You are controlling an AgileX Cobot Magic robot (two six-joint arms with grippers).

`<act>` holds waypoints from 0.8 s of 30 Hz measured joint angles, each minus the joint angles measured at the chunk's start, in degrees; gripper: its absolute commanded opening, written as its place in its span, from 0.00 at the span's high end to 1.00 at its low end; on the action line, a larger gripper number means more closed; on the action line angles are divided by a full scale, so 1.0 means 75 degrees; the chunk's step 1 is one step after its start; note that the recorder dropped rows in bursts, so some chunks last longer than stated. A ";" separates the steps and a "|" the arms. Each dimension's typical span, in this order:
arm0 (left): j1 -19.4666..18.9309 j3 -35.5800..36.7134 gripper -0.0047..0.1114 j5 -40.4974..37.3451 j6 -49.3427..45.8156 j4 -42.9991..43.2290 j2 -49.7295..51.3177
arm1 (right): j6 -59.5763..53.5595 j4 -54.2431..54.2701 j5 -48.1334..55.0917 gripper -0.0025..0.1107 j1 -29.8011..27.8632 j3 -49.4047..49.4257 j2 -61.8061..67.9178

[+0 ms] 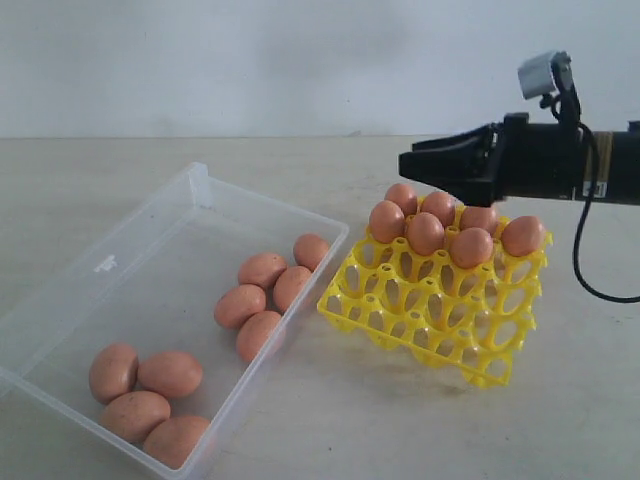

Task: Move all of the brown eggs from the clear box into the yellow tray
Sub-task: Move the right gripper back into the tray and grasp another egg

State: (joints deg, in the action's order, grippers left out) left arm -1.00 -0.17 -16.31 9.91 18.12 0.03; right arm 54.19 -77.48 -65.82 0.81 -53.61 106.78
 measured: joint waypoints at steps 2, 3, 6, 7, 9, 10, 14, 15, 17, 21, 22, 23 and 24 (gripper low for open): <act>0.0000 0.0000 0.95 0.0000 0.0000 0.0000 0.0000 | 0.0072 0.0009 0.0015 0.98 0.0515 0.0000 -0.0433; 0.0000 0.0000 0.95 0.0000 0.0000 0.0000 0.0000 | 0.0095 0.0009 0.0107 0.98 0.0880 -0.0035 -0.0635; 0.0000 0.0000 0.95 0.0000 0.0000 0.0000 0.0000 | 0.0146 -0.0118 0.1088 0.98 0.2277 -0.0239 -0.1118; 0.0000 0.0000 0.95 0.0000 0.0000 0.0000 0.0000 | 0.0146 -0.0236 0.1711 0.98 0.2811 -0.0355 -0.1244; 0.0000 0.0000 0.95 0.0000 0.0000 0.0000 0.0000 | 0.0146 -0.0622 0.3283 0.98 0.3820 -0.0621 -0.1361; 0.0000 0.0000 0.95 0.0000 0.0000 0.0000 0.0000 | 0.0174 -0.0841 0.4448 0.98 0.4385 -0.0797 -0.1369; 0.0000 0.0000 0.95 0.0000 0.0000 0.0000 0.0000 | -0.0314 -0.1056 0.9883 0.98 0.6214 -0.1893 -0.0898; 0.0000 0.0000 0.95 0.0000 0.0000 0.0000 0.0000 | -0.0849 -0.0726 1.0957 0.98 0.6432 -0.2242 -0.0711; 0.0000 0.0000 0.95 0.0000 0.0000 0.0000 0.0000 | -0.3345 0.1264 1.2462 0.98 0.6713 -0.3369 -0.0216; 0.0000 0.0000 0.95 0.0000 0.0000 0.0000 0.0000 | -0.9509 0.7525 1.5383 0.98 0.6501 -0.6006 0.0789; 0.0000 0.0000 0.95 0.0000 0.0000 0.0000 0.0000 | -1.0605 0.8927 1.6195 0.98 0.6365 -0.6530 0.1063; 0.0000 0.0000 0.95 0.0000 0.0000 0.0000 0.0000 | -1.1427 1.0007 1.6798 0.98 0.6255 -0.6909 0.1306; 0.0000 0.0000 0.95 0.0000 0.0000 0.0000 0.0000 | -1.1898 1.0651 1.7077 0.98 0.6195 -0.7114 0.1494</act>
State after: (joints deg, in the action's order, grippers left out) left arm -1.00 -0.17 -16.31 9.91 18.12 0.03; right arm -35.05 2.40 62.26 47.27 -106.97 117.99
